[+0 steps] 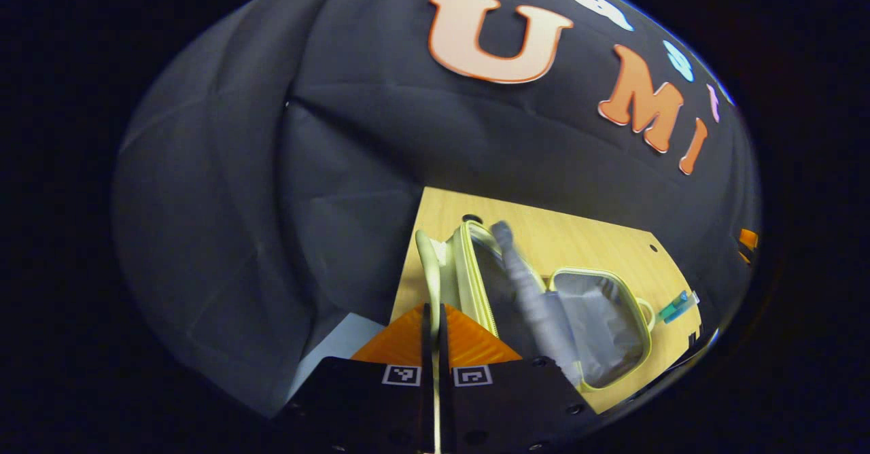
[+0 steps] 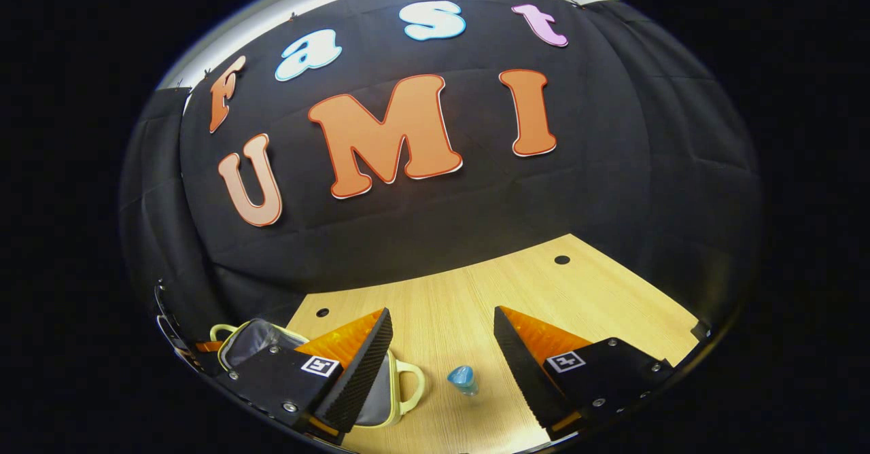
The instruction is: First open the suitcase, pack the skin care products into it, and then close the suitcase.
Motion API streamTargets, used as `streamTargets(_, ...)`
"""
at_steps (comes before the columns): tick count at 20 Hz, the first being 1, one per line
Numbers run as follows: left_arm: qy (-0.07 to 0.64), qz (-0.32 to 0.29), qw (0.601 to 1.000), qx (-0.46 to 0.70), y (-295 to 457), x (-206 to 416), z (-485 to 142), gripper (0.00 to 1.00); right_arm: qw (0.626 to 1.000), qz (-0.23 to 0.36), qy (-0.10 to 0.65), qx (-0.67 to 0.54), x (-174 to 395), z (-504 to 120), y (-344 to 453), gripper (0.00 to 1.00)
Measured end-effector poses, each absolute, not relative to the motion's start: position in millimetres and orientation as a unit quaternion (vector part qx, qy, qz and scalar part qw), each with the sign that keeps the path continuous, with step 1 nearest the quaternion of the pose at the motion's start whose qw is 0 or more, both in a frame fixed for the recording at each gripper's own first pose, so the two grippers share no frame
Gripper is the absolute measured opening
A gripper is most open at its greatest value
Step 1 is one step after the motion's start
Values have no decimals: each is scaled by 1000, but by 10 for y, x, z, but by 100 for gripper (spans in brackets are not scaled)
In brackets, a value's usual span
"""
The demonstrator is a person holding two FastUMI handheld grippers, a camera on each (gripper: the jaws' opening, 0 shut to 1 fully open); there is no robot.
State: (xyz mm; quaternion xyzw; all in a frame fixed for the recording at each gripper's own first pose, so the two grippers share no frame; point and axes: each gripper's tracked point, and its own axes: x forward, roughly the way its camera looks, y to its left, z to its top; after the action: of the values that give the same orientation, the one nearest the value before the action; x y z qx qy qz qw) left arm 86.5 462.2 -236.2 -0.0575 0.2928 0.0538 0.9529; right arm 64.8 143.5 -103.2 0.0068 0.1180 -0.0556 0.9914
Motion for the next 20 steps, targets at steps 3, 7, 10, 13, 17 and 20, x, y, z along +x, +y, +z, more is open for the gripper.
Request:
streamTargets(3,335,86,936,-66,4806,954,-2950,3,991,-63,120,0,617,-1054,1391,95)
streamTargets(7,388,130,911,-44,4963,763,-3387,11,990,-72,124,-9,552,-1103,1322,95)
streamTargets(10,373,153,915,-23,5064,763,-3298,35,989,-82,124,-20,497,-1121,1212,95)
streamTargets(13,326,164,930,27,4993,841,-2933,77,988,-88,123,-28,479,-1145,1112,95)
streamTargets(17,241,150,955,91,4397,978,-2042,96,989,-84,117,-41,513,-1164,1008,95)
streamTargets(20,186,112,972,92,3529,1077,-1560,96,989,-81,108,-59,561,-1149,888,95)
